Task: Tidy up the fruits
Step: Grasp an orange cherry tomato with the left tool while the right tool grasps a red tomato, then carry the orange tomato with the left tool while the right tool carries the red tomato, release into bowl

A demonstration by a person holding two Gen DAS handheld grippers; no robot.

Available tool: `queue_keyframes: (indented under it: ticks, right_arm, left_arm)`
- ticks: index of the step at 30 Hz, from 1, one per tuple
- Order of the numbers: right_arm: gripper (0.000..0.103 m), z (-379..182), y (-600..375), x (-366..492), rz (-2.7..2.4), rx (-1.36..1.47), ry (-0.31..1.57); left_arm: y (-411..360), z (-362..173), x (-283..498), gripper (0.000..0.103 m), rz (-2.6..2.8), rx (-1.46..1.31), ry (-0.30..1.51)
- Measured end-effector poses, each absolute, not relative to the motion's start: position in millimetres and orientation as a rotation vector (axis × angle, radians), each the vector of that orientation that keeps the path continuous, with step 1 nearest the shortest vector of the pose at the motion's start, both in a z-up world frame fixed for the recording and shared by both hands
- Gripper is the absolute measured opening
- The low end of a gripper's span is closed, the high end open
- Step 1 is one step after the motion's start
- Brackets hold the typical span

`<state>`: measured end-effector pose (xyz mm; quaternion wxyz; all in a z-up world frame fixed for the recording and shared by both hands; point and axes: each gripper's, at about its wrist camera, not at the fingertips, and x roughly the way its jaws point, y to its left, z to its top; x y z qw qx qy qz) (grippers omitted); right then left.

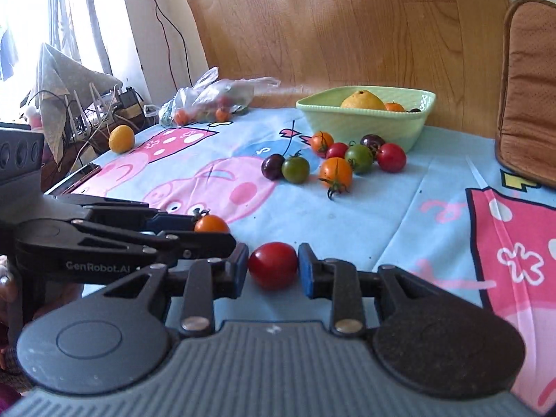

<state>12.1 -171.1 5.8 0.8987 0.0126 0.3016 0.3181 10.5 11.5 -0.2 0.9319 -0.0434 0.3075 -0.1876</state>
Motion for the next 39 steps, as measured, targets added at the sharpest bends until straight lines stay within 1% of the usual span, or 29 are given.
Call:
queue_keyframes:
  ticks: [1, 2, 3, 4, 5, 6, 7, 9, 13, 18, 20, 24, 28, 29, 32, 34, 39]
  right_arm:
    - [0.036, 6.0, -172.0, 10.3, 0.662, 0.021, 0.624]
    - [0.043, 4.5, -172.4, 8.7, 0.662, 0.014, 0.626]
    - [0.046, 3.8, -172.2, 7.6, 0.659, 0.008, 0.628]
    - [0.047, 2.6, -170.4, 3.8, 0.654, 0.001, 0.626]
    - [0.047, 0.9, -169.9, 2.1, 0.655, -0.005, 0.623]
    - [0.045, 0.0, -169.2, 1.4, 0.655, -0.011, 0.618]
    - [0.031, 0.1, -168.0, 1.2, 0.653, -0.017, 0.613]
    - [0.03, 1.6, -165.8, 4.7, 0.653, -0.031, 0.605]
    - [0.03, 15.7, -164.7, 17.8, 0.635, -0.038, 0.522]
    - [0.03, 40.0, -164.1, 66.7, 0.596, -0.04, 0.424]
    - [0.03, 47.6, -167.8, 94.5, 0.577, -0.017, 0.408]
    - [0.03, 49.5, -174.1, 146.6, 0.528, 0.027, 0.41]
    - [0.03, 37.5, -179.8, 177.2, 0.479, 0.041, 0.443]
    - [0.033, 34.1, -180.9, 182.3, 0.472, 0.041, 0.453]
    - [0.036, 27.3, -182.1, 188.5, 0.46, 0.056, 0.471]
    - [0.042, 28.0, -185.8, 184.1, 0.448, 0.074, 0.463]
    - [0.042, 38.6, -195.5, 152.0, 0.468, 0.116, 0.419]
  left_arm:
    - [11.4, -0.2, 10.7, 0.036, -0.381, -0.089, 0.629]
    - [11.4, -0.1, 10.4, 0.036, -0.379, -0.091, 0.628]
    - [11.7, 0.0, 10.5, 0.036, -0.379, -0.092, 0.626]
    - [12.1, -0.2, 11.1, 0.036, -0.382, -0.092, 0.627]
    - [12.1, -0.4, 12.3, 0.031, -0.383, -0.093, 0.63]
    - [12.3, -0.7, 13.6, 0.031, -0.383, -0.095, 0.633]
    - [12.5, -0.3, 15.6, 0.031, -0.384, -0.099, 0.635]
    - [11.9, 2.9, 20.9, 0.031, -0.389, -0.103, 0.634]
    - [10.1, 24.1, 45.1, 0.031, -0.405, -0.097, 0.599]
    - [1.7, 59.6, 109.7, 0.031, -0.374, -0.039, 0.541]
    - [1.3, 66.4, 142.8, 0.031, -0.369, -0.051, 0.548]
    - [-2.8, 64.3, 195.9, 0.031, -0.341, -0.051, 0.573]
    - [0.9, 48.9, 228.0, 0.032, -0.277, -0.054, 0.617]
    - [2.2, 45.1, 233.1, 0.035, -0.268, -0.056, 0.631]
    - [3.4, 39.6, 235.5, 0.045, -0.249, -0.05, 0.645]
    - [5.8, 42.8, 228.1, 0.046, -0.254, -0.048, 0.636]
    - [23.6, 62.2, 187.2, 0.046, -0.281, -0.085, 0.569]
